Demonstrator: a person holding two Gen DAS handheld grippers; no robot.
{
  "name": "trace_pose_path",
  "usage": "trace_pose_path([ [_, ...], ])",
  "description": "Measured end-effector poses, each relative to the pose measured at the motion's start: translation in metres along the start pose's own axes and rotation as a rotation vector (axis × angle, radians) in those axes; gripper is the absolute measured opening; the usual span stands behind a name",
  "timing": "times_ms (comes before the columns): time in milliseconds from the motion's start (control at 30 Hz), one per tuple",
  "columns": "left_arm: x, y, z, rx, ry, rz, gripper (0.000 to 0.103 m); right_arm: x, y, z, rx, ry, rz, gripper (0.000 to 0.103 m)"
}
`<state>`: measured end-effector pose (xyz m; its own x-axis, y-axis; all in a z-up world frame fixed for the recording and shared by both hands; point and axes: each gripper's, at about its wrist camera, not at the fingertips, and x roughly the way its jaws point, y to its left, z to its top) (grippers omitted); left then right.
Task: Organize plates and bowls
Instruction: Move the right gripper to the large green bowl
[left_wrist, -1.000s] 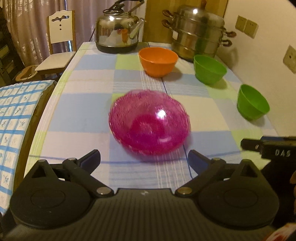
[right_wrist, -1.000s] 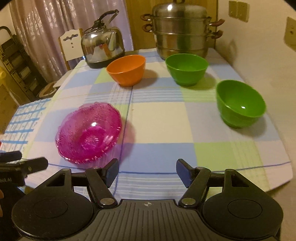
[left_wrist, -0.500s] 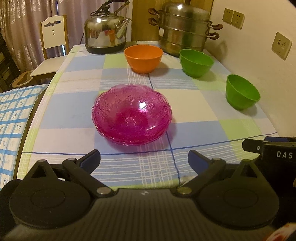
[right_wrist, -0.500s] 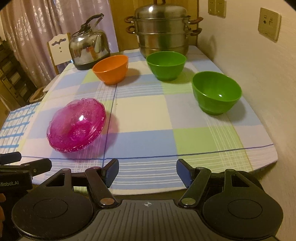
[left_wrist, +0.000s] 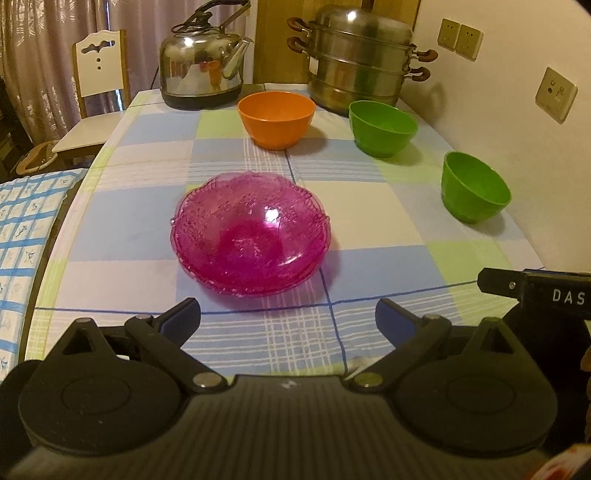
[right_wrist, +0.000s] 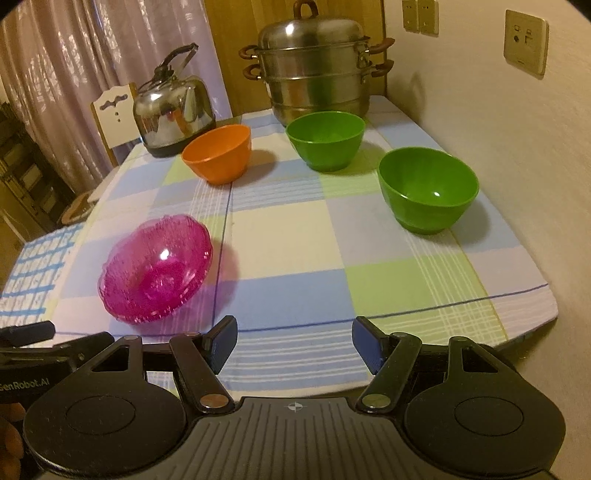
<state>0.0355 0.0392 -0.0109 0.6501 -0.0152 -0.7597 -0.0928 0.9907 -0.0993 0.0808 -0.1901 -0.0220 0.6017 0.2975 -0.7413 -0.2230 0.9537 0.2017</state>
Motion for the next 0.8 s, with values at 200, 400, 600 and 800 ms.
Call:
trace_pose_path([
  [200,0.008,-0.009,0.025,0.014,-0.013,-0.037,0.1,0.001,-0.013,0.019,0.059,-0.016,0.031,0.069],
  [400,0.022,-0.024,0.061,0.038,-0.036,-0.078,0.1,0.003,-0.037,0.045,0.128,-0.045,0.026,0.069],
  [600,0.045,-0.047,0.095,0.068,-0.033,-0.139,0.099,0.007,-0.072,0.07,0.202,-0.072,-0.007,0.069],
  [800,0.084,-0.084,0.124,0.099,-0.005,-0.216,0.095,0.019,-0.119,0.09,0.274,-0.095,-0.065,0.069],
])
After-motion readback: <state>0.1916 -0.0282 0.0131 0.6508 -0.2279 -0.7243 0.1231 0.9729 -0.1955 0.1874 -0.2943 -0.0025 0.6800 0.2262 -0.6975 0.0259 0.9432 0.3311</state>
